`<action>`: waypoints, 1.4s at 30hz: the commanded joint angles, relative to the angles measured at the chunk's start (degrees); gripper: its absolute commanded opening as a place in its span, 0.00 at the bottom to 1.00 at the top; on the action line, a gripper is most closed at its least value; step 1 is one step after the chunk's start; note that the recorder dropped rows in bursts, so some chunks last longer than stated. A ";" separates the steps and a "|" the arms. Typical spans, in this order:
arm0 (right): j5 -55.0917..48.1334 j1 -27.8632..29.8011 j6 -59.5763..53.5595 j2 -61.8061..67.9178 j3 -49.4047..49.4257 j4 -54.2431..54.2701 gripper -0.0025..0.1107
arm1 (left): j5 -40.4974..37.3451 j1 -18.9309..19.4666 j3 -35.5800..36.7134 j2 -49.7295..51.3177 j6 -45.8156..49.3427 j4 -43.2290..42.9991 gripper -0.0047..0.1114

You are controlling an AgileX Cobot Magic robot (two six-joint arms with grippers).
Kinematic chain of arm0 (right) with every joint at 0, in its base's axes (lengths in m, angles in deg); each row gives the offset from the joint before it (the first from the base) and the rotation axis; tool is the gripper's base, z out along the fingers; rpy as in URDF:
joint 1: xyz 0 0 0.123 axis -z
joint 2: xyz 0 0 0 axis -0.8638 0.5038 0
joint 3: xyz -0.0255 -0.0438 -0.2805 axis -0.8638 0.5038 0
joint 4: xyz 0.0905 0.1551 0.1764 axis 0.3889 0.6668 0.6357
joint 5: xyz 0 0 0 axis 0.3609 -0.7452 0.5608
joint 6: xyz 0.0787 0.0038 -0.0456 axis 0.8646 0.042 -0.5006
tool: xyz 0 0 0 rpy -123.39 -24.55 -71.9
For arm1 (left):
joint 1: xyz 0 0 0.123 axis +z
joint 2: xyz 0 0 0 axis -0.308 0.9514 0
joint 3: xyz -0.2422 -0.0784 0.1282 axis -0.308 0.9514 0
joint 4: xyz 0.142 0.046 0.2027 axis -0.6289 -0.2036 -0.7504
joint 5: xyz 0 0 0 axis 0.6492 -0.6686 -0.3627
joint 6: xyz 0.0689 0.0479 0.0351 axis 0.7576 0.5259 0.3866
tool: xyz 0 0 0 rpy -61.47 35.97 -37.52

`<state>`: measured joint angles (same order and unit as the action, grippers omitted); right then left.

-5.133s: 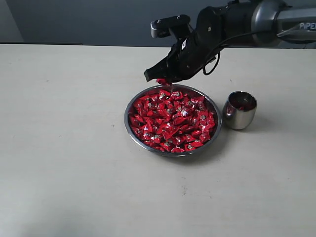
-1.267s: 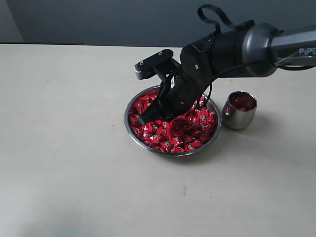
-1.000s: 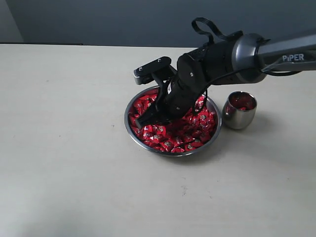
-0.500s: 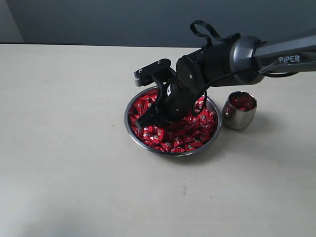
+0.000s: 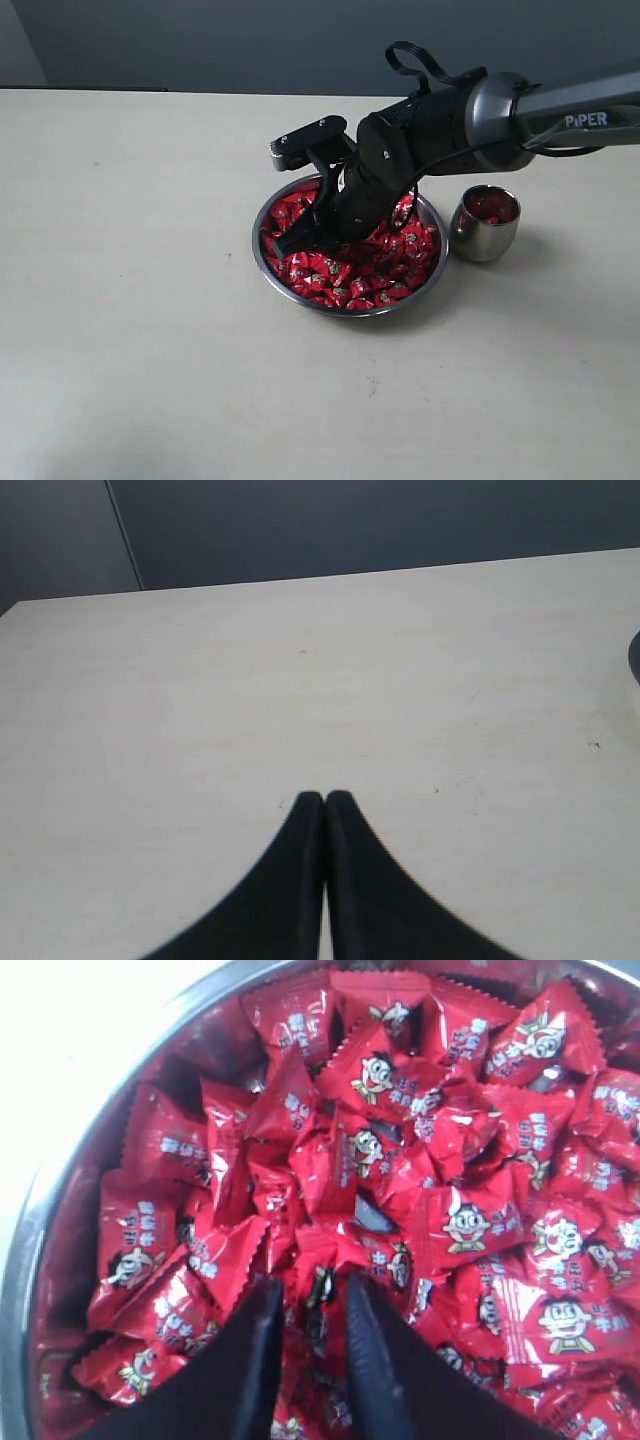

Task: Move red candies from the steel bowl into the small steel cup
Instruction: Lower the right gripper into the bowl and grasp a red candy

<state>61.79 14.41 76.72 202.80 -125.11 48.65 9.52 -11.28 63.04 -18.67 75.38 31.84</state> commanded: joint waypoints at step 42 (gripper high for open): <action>2.91 0.03 0.30 1.14 -0.21 0.14 0.38 | 0.31 -0.46 -0.48 -0.27 -0.09 -0.11 0.04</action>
<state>62.92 14.41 77.02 203.42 -125.11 48.58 9.52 -11.28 63.04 -18.67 75.38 31.84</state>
